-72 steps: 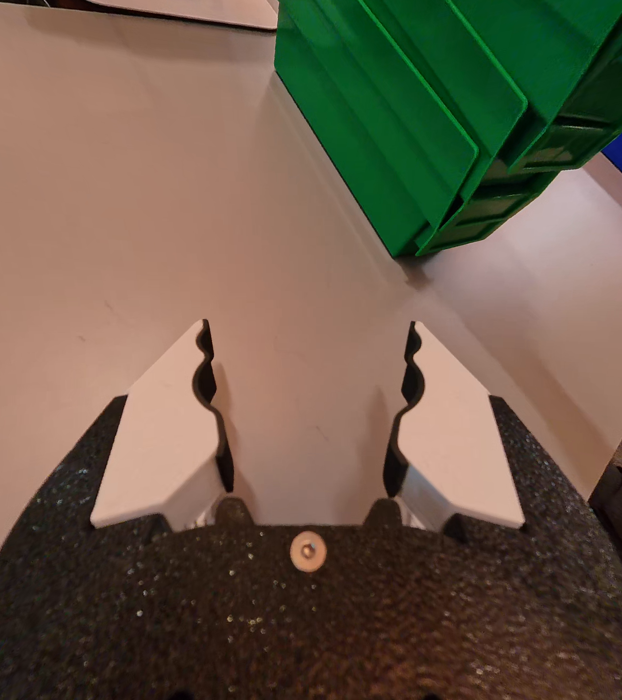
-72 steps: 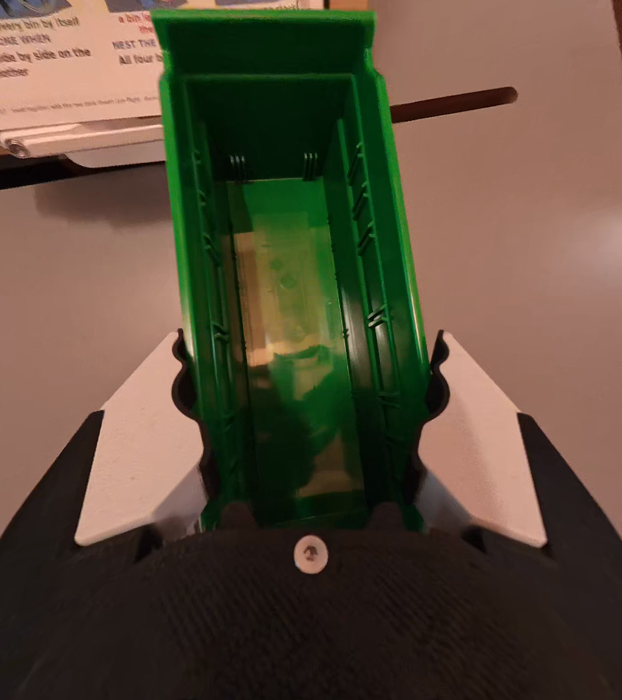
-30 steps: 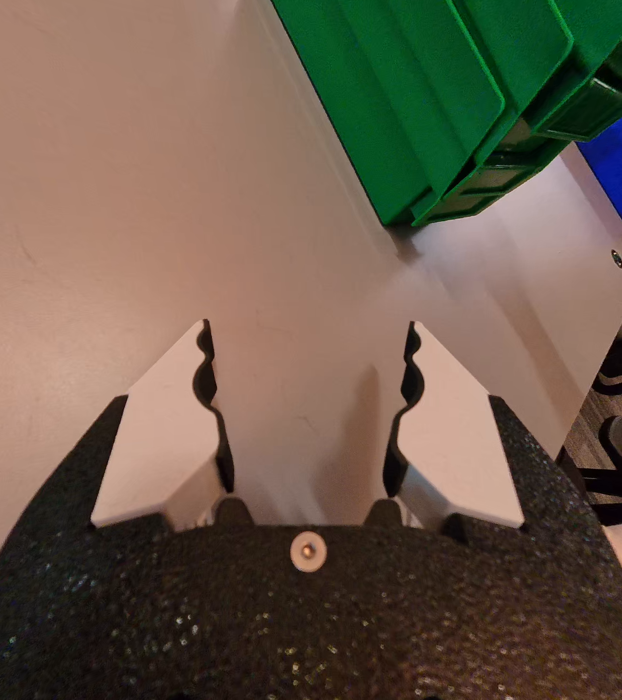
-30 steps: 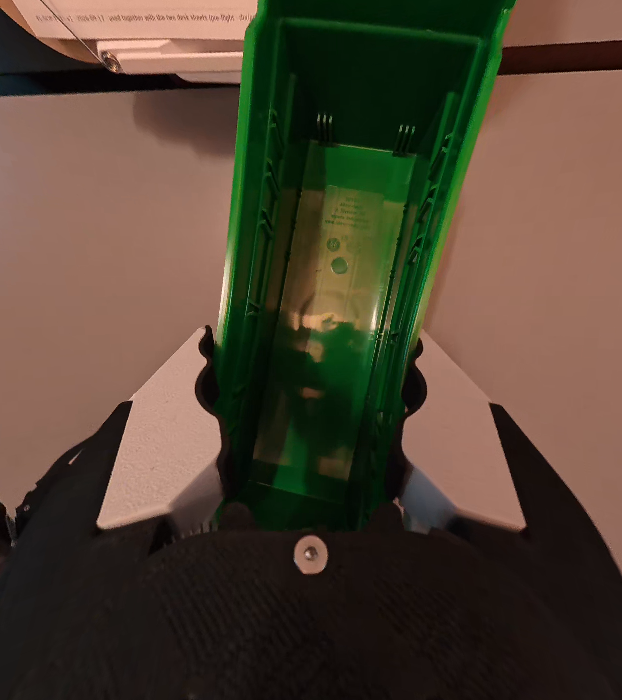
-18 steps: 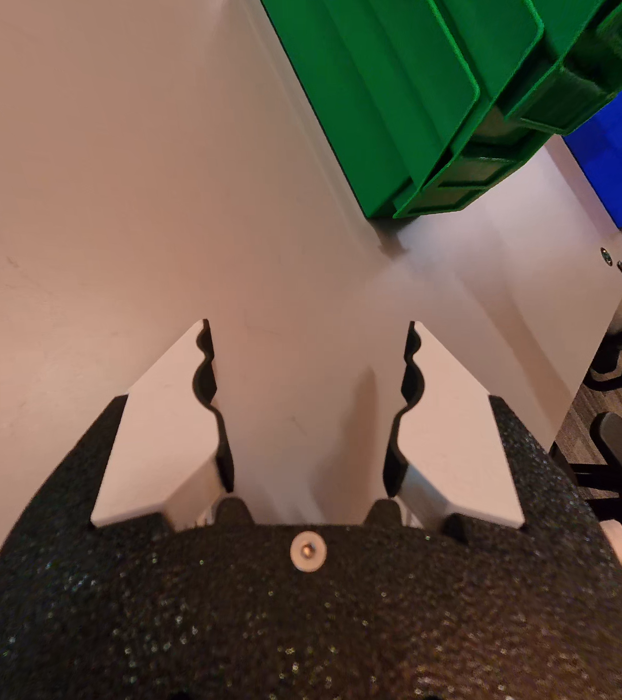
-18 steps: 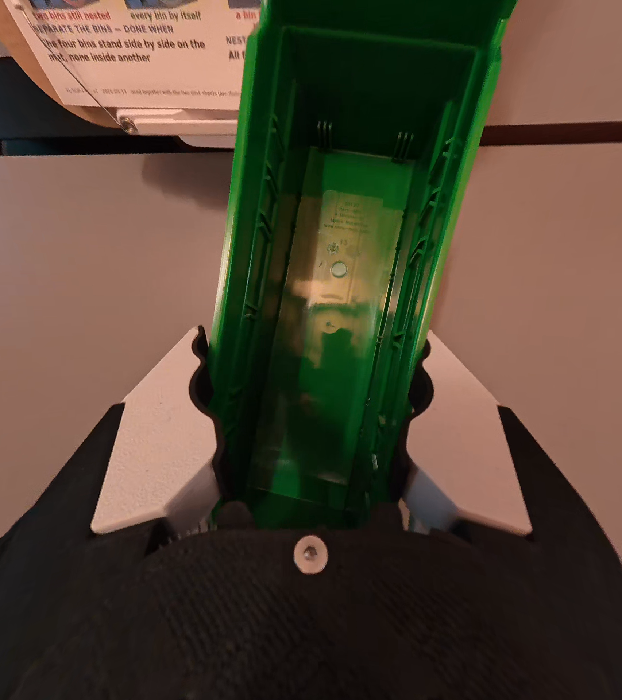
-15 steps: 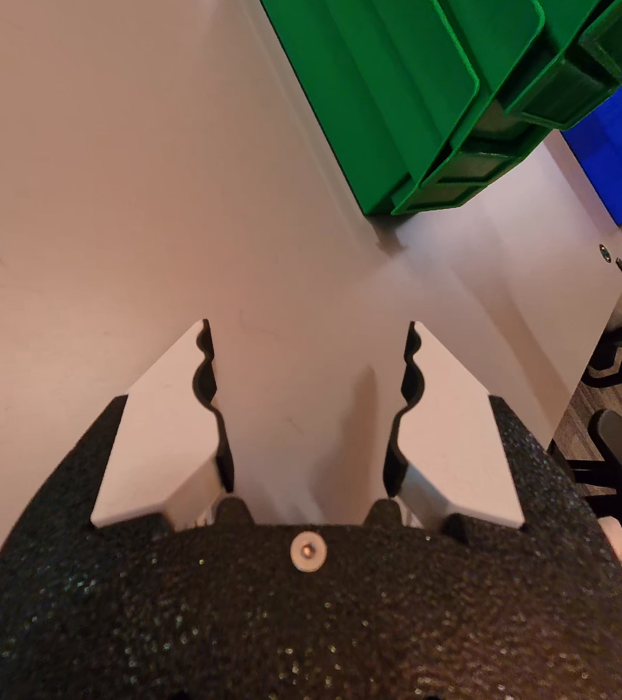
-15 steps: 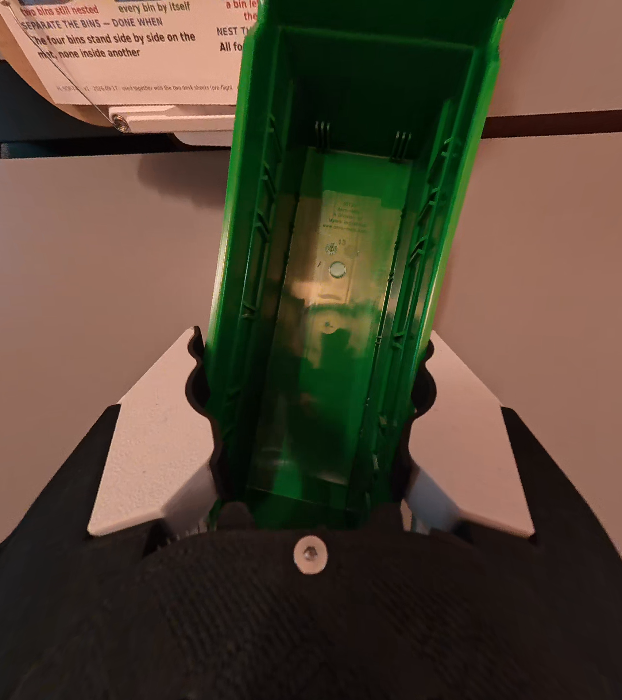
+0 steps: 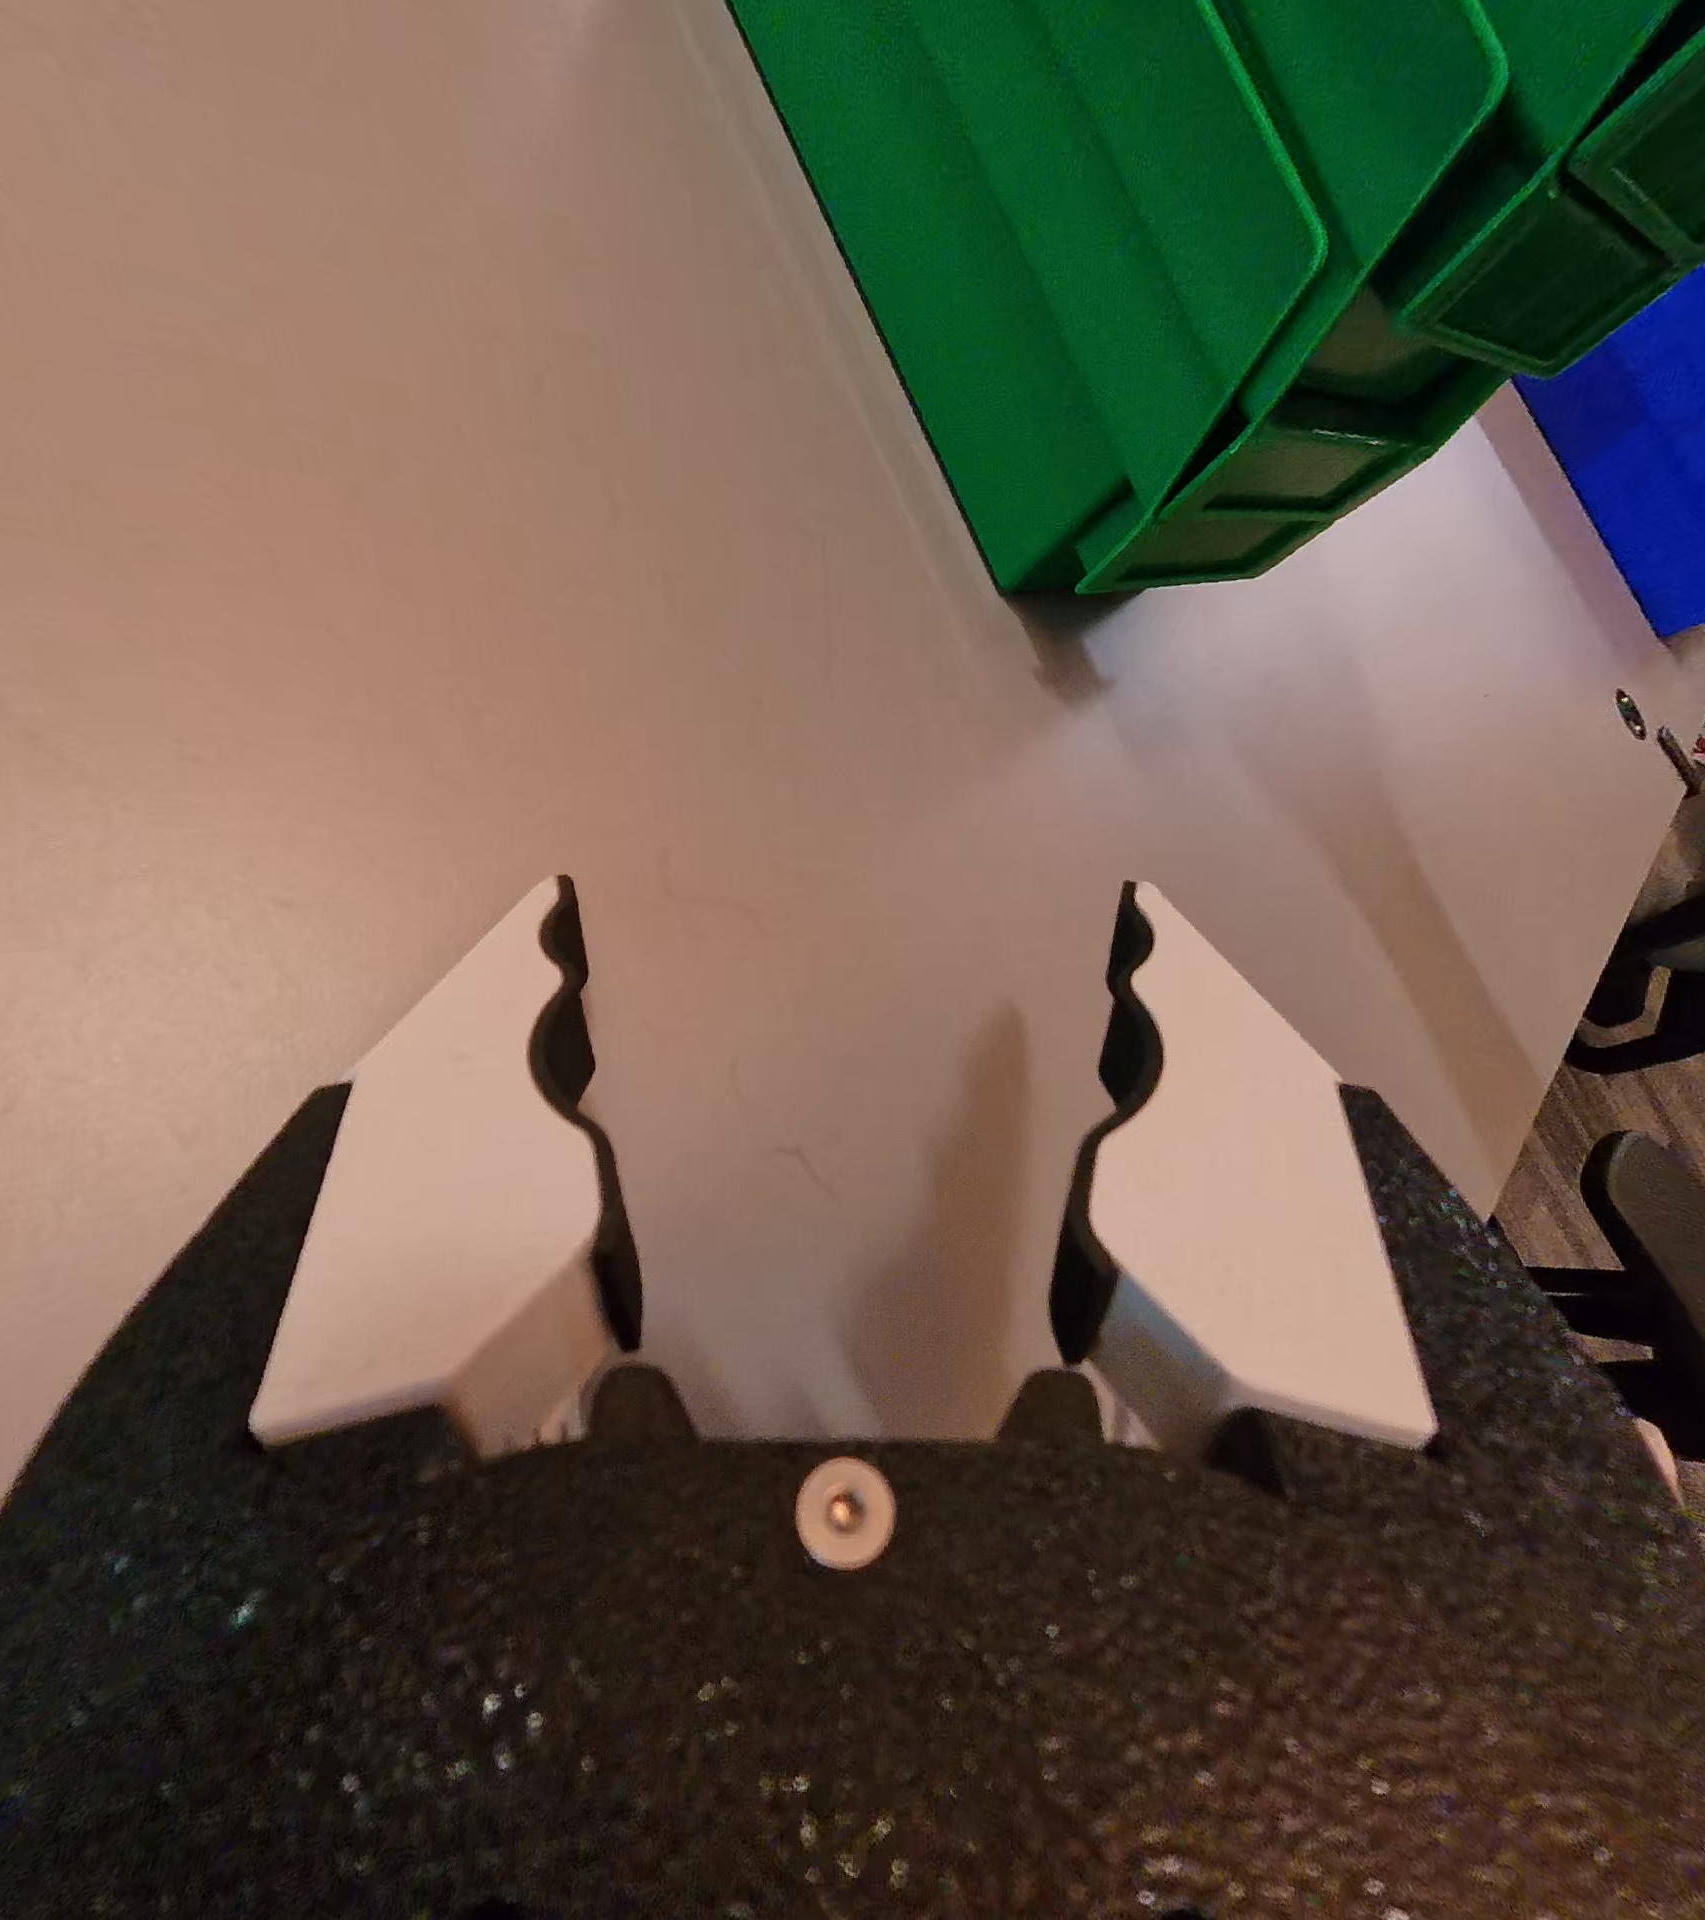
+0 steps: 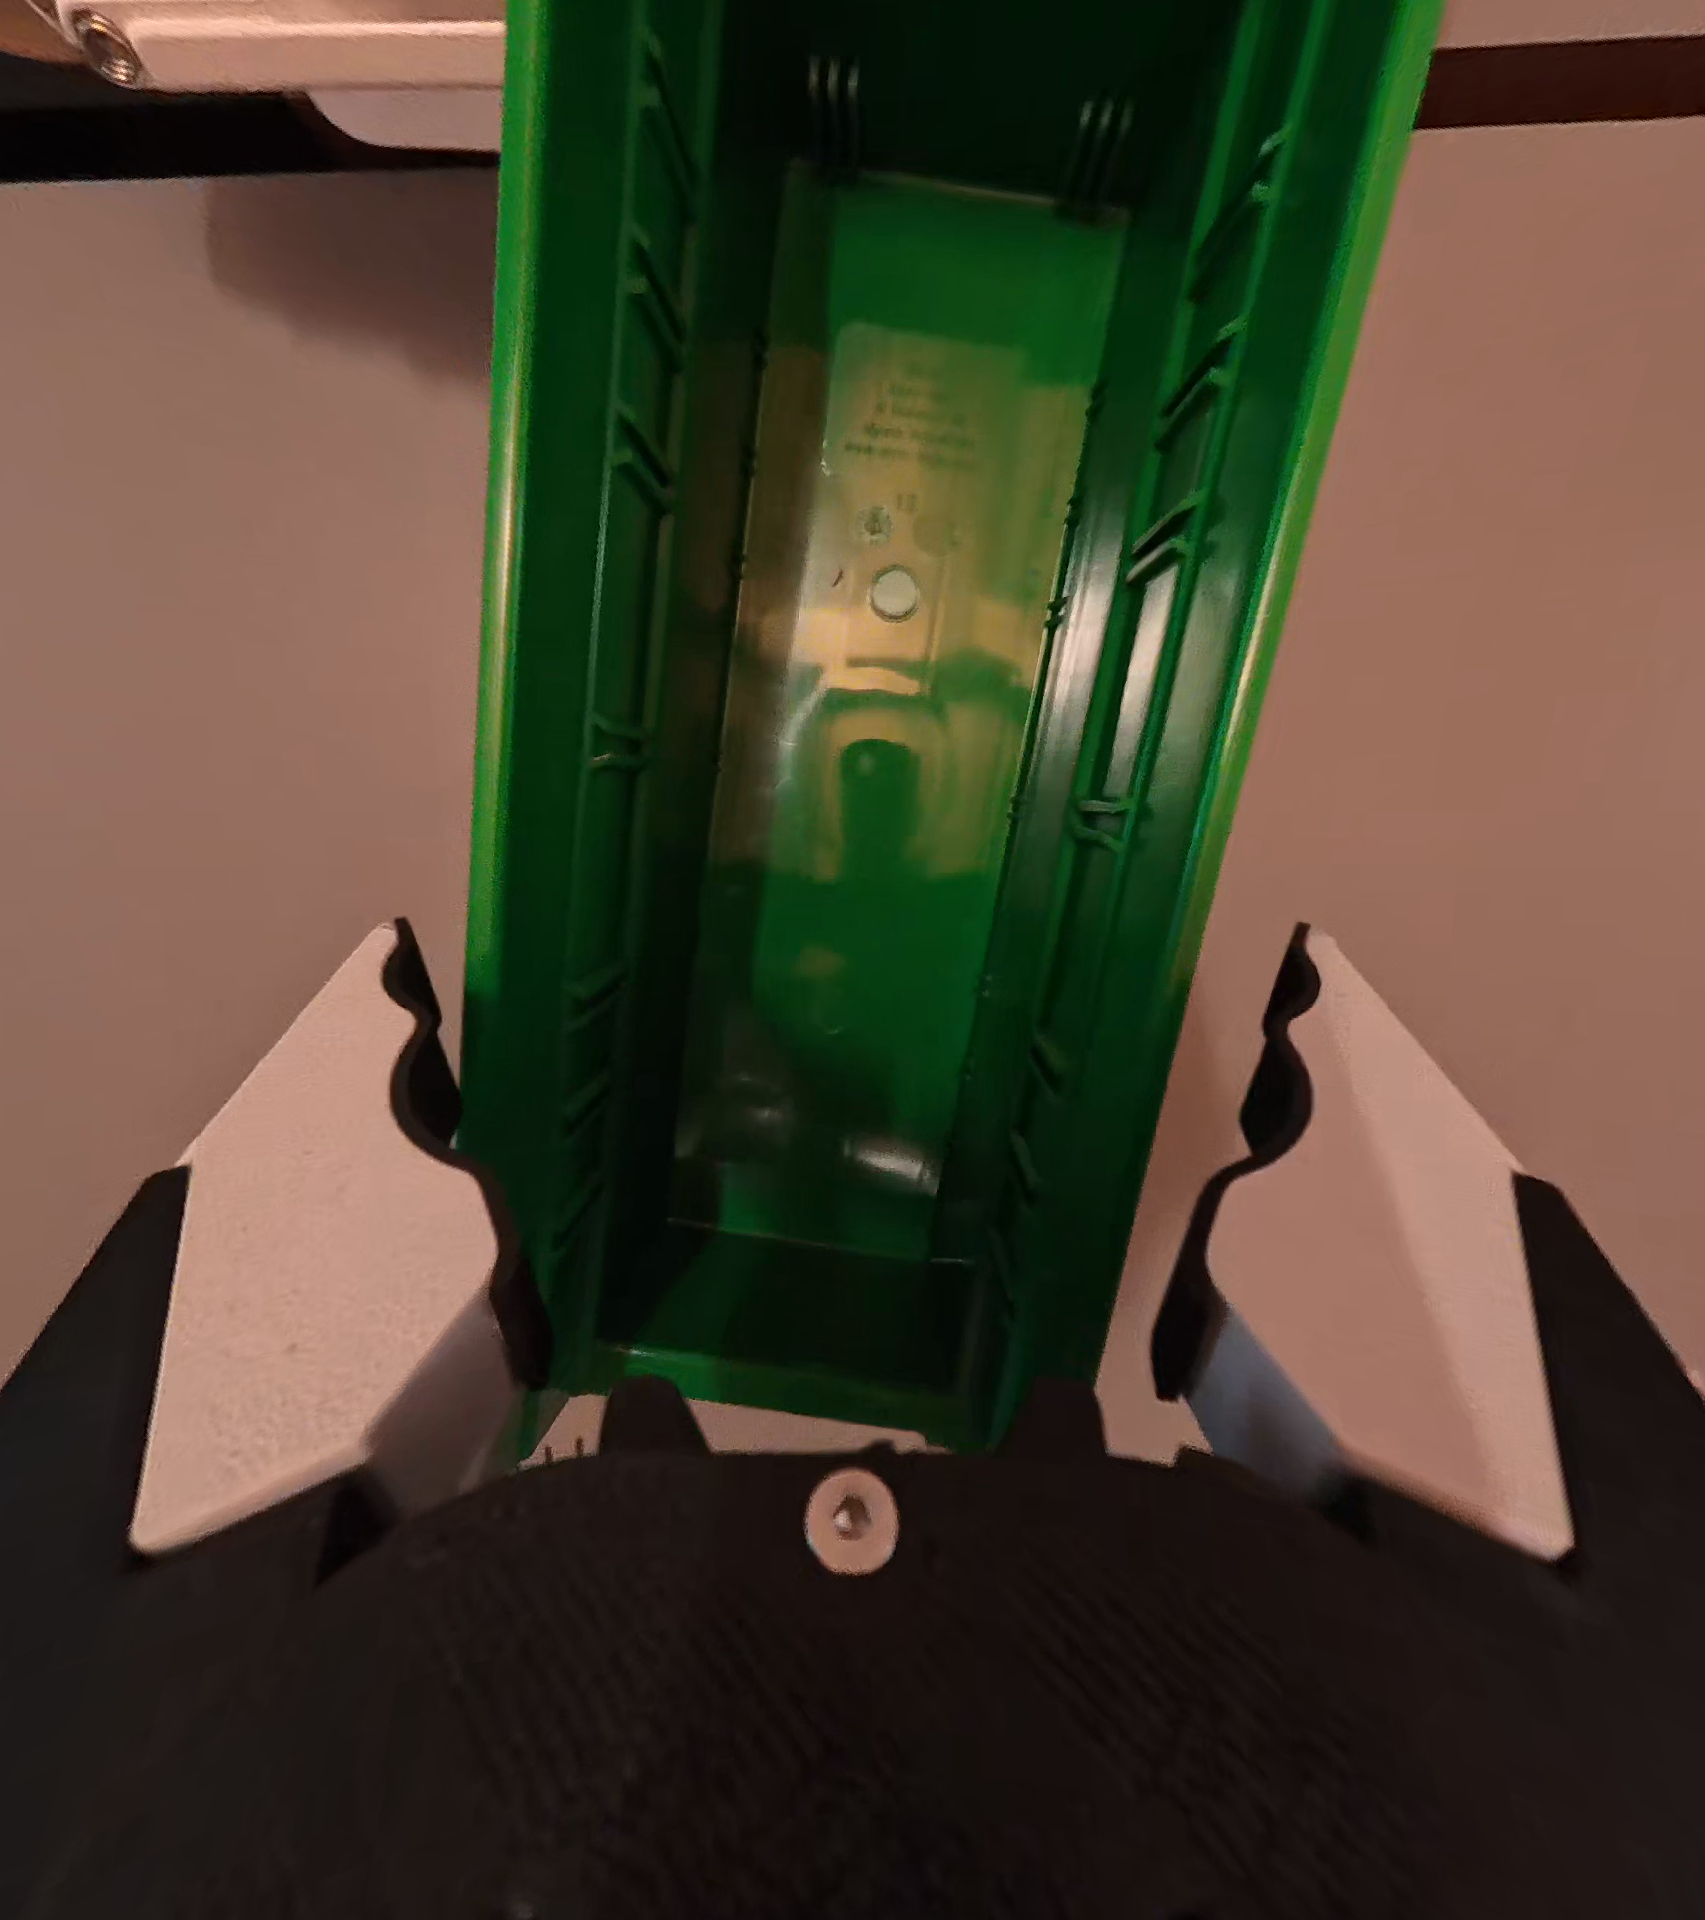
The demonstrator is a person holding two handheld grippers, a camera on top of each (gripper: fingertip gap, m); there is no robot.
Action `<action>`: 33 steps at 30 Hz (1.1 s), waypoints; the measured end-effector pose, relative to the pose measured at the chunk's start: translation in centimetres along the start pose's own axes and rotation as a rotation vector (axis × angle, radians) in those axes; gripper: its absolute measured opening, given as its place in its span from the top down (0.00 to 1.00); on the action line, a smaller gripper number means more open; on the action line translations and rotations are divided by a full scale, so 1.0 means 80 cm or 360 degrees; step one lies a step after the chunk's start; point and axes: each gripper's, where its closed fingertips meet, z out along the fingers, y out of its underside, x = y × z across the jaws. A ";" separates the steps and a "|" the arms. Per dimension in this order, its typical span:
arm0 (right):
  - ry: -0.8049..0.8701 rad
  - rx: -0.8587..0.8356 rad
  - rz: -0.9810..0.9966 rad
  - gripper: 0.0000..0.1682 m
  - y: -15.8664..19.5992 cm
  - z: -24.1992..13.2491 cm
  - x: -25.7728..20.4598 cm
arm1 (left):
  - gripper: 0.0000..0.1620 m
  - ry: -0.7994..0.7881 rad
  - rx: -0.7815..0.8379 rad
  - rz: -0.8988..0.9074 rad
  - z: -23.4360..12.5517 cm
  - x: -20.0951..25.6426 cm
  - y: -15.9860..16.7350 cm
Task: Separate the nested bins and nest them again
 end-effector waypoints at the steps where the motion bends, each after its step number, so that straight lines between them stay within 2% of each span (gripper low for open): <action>1: 0.0039 -0.0002 -0.0014 0.09 -0.001 -0.001 0.003 | 0.39 -0.0001 -0.0002 0.0002 0.000 0.000 0.000; 3: 0.0116 -0.0051 -0.0054 0.06 0.003 0.000 0.009 | 0.39 -0.0002 -0.0009 0.0009 0.000 0.001 0.001; 9: 0.0011 -0.0147 -0.0013 0.06 0.010 0.011 -0.002 | 0.39 0.0007 -0.0014 0.0008 0.000 0.001 0.001; 13: -0.0056 -0.0163 -0.0053 0.15 0.009 0.008 -0.007 | 0.39 0.0015 -0.0004 -0.0005 -0.001 -0.001 0.000; 16: -0.0073 -0.0108 -0.0052 0.17 -0.001 0.000 -0.005 | 0.39 0.0036 0.0011 -0.0025 -0.002 -0.001 -0.002; 22: -0.0218 -0.0137 -0.0021 0.14 0.016 0.016 -0.016 | 0.39 0.0039 0.0009 -0.0034 -0.003 0.000 -0.001; 26: -0.0315 -0.0061 0.0012 0.20 0.012 0.016 -0.019 | 0.39 0.0027 -0.0005 -0.0021 -0.002 0.002 0.001; 33: -0.0396 0.0160 0.0068 0.24 0.004 0.012 -0.019 | 0.39 0.0027 -0.0020 0.0003 0.003 0.008 0.002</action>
